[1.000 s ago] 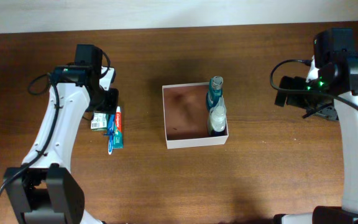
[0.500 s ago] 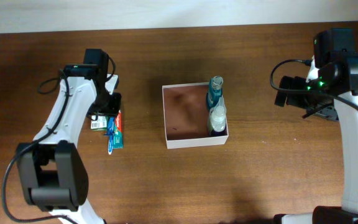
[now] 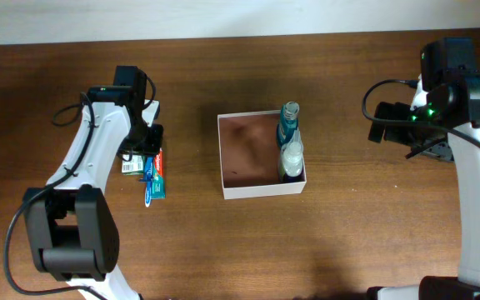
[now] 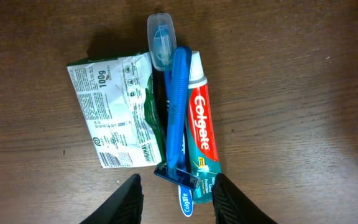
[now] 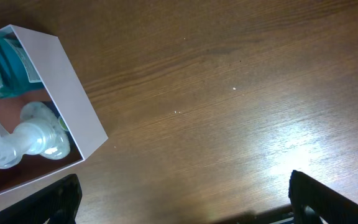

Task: Pack container
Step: 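Lower the left gripper onto the blue toothbrush handle and close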

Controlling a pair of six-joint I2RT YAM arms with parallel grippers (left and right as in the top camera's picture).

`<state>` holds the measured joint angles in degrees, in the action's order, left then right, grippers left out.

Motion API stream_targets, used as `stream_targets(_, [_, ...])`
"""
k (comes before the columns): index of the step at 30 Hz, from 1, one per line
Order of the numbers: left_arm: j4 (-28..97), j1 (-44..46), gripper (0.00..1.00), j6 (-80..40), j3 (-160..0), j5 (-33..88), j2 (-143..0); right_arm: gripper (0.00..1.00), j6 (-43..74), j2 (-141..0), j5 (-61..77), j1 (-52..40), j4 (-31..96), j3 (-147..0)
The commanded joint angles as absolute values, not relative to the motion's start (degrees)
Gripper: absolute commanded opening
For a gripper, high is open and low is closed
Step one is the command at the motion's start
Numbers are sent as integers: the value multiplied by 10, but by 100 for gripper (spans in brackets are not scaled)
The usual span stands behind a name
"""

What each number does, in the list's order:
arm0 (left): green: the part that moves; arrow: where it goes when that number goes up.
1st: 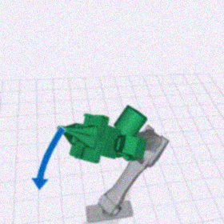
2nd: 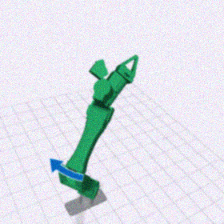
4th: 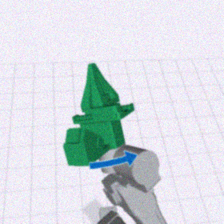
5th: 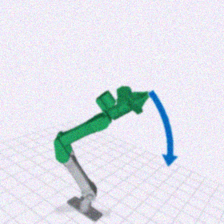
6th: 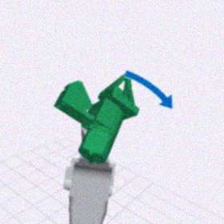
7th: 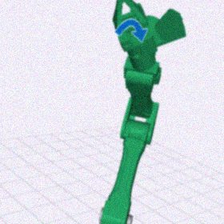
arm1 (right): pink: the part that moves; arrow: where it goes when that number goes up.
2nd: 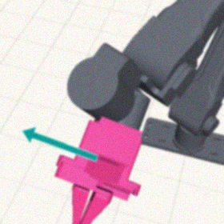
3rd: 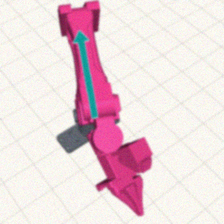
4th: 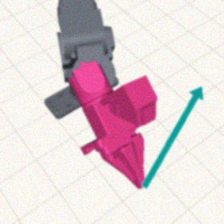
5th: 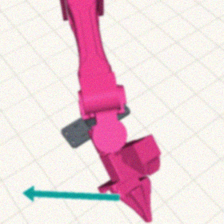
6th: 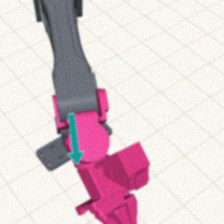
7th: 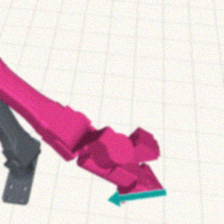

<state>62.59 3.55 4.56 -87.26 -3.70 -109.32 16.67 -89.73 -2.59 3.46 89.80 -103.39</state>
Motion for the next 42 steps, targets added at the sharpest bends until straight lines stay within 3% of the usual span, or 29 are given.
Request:
stream_targets(1, [617,32,37,49,-867,-41,-1099,98,168,-888,-33,38,898,-1042])
stream_targets(42, [480,21,37,49,-752,-41,-1099,98,167,-888,-33,38,898,-1042])
